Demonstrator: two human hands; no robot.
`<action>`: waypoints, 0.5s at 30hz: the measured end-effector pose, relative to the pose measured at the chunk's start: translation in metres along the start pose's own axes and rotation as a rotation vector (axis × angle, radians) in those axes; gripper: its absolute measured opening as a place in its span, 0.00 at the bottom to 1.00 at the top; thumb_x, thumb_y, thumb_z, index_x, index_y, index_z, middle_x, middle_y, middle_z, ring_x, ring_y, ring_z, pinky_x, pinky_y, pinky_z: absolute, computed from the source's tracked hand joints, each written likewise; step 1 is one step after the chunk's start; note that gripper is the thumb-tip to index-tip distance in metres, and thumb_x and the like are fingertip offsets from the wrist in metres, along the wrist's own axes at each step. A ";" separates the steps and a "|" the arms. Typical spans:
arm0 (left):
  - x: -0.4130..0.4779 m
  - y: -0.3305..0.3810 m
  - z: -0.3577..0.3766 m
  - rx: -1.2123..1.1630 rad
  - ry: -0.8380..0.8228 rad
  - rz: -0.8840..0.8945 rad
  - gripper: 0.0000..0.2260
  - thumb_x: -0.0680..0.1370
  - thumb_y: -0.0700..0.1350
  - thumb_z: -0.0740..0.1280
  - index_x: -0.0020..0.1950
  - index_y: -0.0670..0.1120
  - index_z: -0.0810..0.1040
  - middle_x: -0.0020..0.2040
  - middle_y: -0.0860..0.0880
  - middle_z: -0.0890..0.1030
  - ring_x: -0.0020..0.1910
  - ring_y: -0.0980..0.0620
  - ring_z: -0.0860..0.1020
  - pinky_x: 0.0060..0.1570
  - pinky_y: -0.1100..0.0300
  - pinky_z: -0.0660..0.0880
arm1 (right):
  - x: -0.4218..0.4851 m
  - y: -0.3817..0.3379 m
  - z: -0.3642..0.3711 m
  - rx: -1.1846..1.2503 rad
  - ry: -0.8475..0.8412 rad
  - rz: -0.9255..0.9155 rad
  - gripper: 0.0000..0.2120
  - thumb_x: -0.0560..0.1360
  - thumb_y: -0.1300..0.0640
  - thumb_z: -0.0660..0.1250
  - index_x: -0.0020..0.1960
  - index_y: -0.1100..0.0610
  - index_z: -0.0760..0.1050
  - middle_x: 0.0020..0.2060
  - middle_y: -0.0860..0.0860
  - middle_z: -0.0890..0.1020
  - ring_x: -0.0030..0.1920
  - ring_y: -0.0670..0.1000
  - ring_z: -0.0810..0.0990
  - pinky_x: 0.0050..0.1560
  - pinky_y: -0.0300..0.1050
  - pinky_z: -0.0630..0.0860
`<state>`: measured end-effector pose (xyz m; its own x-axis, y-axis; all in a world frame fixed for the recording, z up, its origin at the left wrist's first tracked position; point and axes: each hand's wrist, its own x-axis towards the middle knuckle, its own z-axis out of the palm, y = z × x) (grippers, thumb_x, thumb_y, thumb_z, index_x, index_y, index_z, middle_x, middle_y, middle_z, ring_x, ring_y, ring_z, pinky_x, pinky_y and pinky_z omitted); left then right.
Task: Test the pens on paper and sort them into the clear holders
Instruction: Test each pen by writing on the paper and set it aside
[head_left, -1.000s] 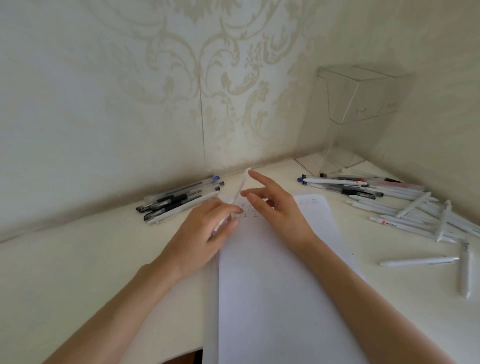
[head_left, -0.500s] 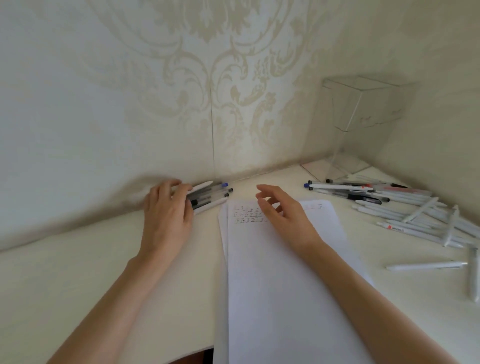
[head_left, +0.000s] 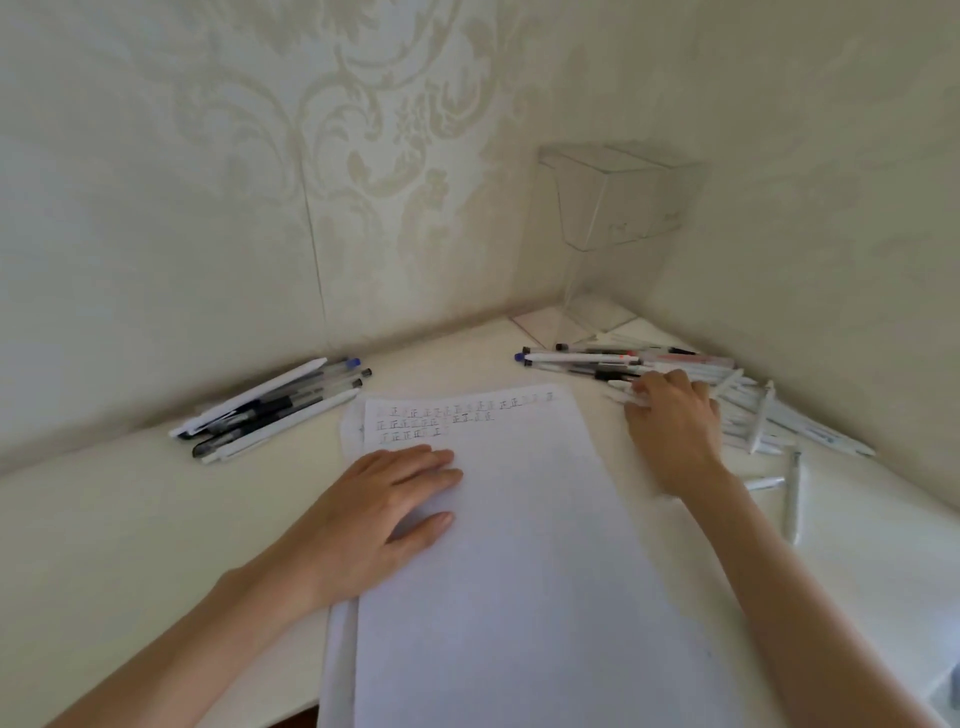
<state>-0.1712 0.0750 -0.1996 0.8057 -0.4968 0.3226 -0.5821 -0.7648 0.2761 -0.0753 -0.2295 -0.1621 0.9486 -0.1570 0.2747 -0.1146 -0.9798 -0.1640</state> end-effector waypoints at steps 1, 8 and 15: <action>0.000 0.000 0.000 -0.002 0.003 0.002 0.25 0.78 0.63 0.48 0.65 0.52 0.74 0.67 0.55 0.71 0.67 0.59 0.64 0.65 0.64 0.57 | -0.001 0.003 0.003 0.027 0.007 -0.024 0.13 0.76 0.58 0.62 0.59 0.57 0.75 0.58 0.58 0.75 0.60 0.62 0.70 0.58 0.52 0.64; 0.000 0.002 -0.001 -0.047 0.024 -0.005 0.27 0.78 0.65 0.47 0.65 0.52 0.74 0.67 0.56 0.72 0.66 0.60 0.64 0.65 0.65 0.56 | 0.001 -0.006 0.010 0.131 0.054 -0.252 0.09 0.78 0.60 0.63 0.57 0.60 0.75 0.55 0.58 0.75 0.57 0.62 0.69 0.56 0.50 0.62; 0.000 0.003 -0.005 -0.035 0.035 -0.037 0.22 0.78 0.61 0.52 0.62 0.52 0.76 0.64 0.56 0.74 0.63 0.58 0.68 0.63 0.65 0.60 | -0.035 -0.082 -0.003 0.366 0.119 -0.719 0.08 0.79 0.58 0.56 0.56 0.54 0.71 0.41 0.54 0.78 0.43 0.58 0.75 0.44 0.50 0.69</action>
<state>-0.1741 0.0744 -0.1946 0.8225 -0.4534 0.3434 -0.5563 -0.7672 0.3194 -0.0999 -0.1445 -0.1553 0.7134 0.4626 0.5264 0.6337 -0.7465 -0.2028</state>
